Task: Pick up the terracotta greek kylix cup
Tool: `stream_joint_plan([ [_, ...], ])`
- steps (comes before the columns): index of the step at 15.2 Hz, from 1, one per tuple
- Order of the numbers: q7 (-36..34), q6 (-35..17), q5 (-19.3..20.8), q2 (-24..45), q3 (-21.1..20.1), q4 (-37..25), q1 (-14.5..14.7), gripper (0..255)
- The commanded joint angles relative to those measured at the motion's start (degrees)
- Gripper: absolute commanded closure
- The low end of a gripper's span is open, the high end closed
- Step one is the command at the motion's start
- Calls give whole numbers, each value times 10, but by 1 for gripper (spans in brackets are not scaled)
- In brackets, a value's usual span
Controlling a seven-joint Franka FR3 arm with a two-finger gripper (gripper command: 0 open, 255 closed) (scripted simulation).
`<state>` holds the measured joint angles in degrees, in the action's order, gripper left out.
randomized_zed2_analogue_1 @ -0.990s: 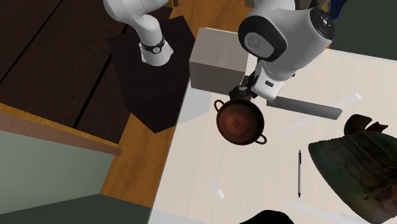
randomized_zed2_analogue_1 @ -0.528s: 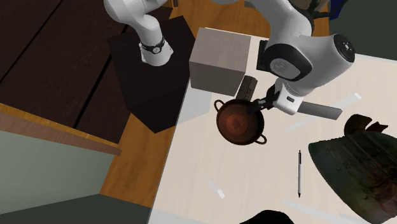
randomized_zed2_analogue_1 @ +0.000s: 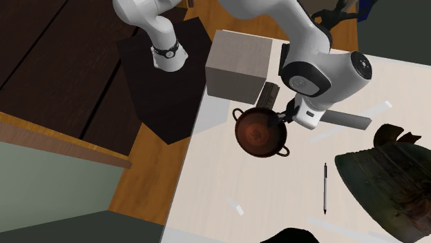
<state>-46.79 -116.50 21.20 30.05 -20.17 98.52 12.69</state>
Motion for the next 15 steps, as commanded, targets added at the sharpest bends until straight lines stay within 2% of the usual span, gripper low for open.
stream_joint_plan([
  [1,-1,-2,1,3,0,-1,1,255],
  [10,0,-1,1,2,0,-1,0,255],
  [15,9,27,-9,-18,-5,-10,-2,255],
])
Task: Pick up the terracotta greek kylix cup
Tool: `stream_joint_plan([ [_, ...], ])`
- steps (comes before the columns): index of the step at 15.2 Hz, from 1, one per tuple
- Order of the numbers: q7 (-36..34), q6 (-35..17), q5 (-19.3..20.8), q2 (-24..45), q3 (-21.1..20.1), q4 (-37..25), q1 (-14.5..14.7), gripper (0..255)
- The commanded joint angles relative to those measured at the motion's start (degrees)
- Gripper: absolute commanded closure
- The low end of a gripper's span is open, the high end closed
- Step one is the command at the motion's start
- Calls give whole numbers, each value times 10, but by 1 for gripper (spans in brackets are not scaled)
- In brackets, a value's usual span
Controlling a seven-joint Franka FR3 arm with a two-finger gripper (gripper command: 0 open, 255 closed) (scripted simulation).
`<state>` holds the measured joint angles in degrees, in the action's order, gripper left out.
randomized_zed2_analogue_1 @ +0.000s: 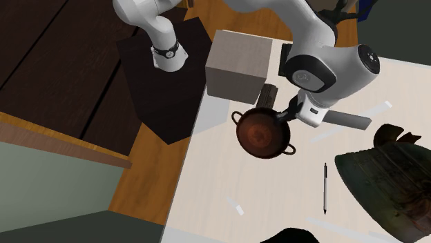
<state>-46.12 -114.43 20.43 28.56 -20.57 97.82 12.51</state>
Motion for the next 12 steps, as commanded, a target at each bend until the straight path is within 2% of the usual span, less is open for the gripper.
stream_joint_plan([
  [1,4,12,-4,-7,-2,-6,-1,255],
  [12,20,66,-20,-38,-9,-33,-4,255],
])
